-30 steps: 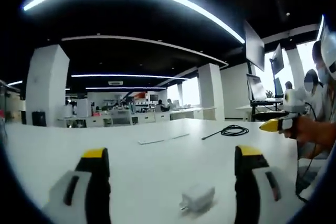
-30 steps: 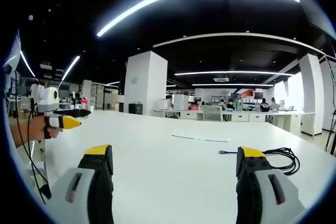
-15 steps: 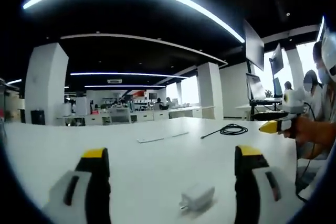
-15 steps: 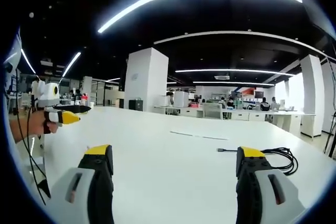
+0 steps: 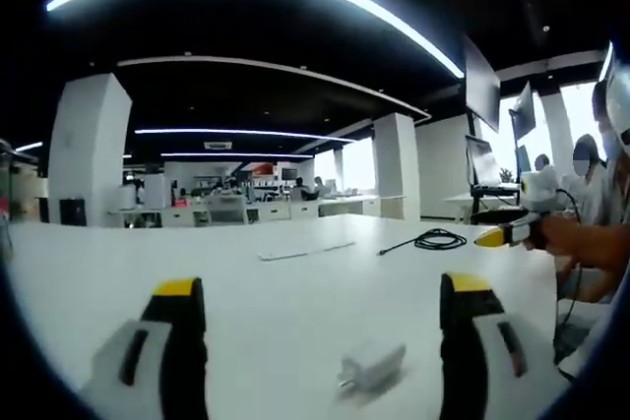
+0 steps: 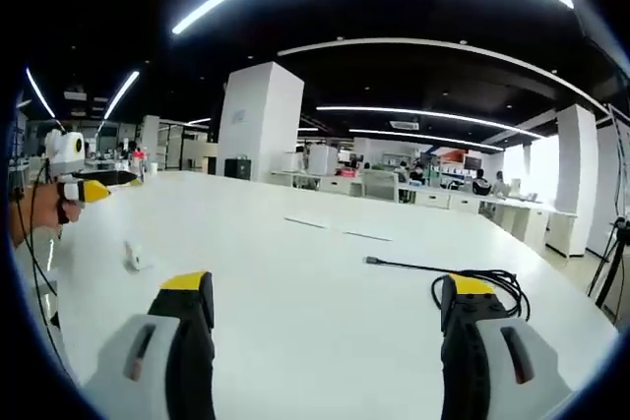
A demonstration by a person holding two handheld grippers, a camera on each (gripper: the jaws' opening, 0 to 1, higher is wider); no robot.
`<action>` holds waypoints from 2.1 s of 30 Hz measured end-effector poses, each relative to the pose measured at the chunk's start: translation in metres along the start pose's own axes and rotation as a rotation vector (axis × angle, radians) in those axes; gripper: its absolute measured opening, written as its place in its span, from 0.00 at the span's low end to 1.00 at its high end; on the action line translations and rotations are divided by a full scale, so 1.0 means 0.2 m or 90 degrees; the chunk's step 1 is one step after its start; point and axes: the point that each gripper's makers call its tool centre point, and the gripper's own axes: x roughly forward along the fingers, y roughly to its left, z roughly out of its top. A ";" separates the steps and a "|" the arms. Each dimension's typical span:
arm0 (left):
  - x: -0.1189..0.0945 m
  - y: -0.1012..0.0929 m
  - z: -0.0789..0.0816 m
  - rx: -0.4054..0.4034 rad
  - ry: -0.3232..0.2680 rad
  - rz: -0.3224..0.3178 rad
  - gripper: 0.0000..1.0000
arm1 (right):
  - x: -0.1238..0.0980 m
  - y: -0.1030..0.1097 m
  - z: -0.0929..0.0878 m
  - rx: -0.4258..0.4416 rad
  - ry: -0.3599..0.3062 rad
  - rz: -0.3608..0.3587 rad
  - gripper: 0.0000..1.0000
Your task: Plug the desk Type‑C cable into the charger adapter.
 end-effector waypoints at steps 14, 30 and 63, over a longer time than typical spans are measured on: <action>-0.02 0.01 0.01 0.012 0.001 0.008 1.00 | 0.15 -0.26 -0.15 0.015 0.076 0.036 0.91; -0.04 0.03 0.00 0.021 0.007 0.022 0.98 | 0.30 -0.44 -0.28 -0.046 0.232 0.111 0.78; -0.08 0.04 -0.02 0.010 0.015 0.025 0.98 | 0.46 -0.65 -0.40 -0.029 0.372 0.141 0.25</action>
